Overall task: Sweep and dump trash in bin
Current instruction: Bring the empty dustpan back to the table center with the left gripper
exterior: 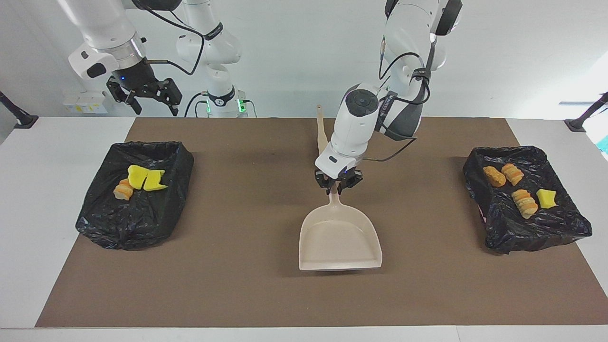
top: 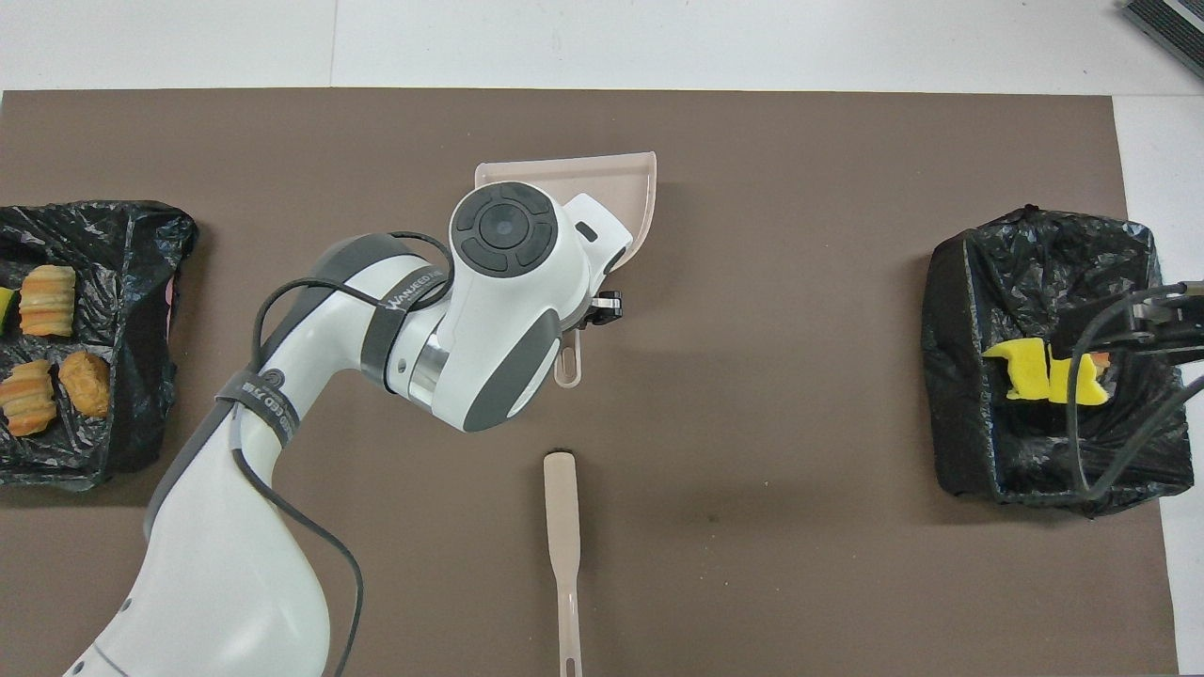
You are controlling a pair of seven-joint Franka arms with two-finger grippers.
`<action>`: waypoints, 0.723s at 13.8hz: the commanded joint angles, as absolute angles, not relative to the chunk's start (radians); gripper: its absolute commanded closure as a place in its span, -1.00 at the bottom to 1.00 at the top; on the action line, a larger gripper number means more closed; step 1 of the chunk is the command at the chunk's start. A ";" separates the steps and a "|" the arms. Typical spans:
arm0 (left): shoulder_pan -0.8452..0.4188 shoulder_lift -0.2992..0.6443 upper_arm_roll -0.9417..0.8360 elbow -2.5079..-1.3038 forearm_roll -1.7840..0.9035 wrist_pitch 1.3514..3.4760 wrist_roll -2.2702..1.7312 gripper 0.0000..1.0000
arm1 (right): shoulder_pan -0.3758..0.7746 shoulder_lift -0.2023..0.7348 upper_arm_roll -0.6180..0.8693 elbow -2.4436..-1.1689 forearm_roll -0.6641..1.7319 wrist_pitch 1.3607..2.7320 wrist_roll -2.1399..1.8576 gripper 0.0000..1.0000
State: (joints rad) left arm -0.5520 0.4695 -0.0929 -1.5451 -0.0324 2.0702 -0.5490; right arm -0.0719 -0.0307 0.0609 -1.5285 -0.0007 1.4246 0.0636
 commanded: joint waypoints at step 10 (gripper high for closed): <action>-0.575 0.471 -0.075 -1.589 -0.046 2.083 -0.545 -0.06 | -0.081 -0.051 0.066 -1.554 0.020 1.442 0.067 -1.00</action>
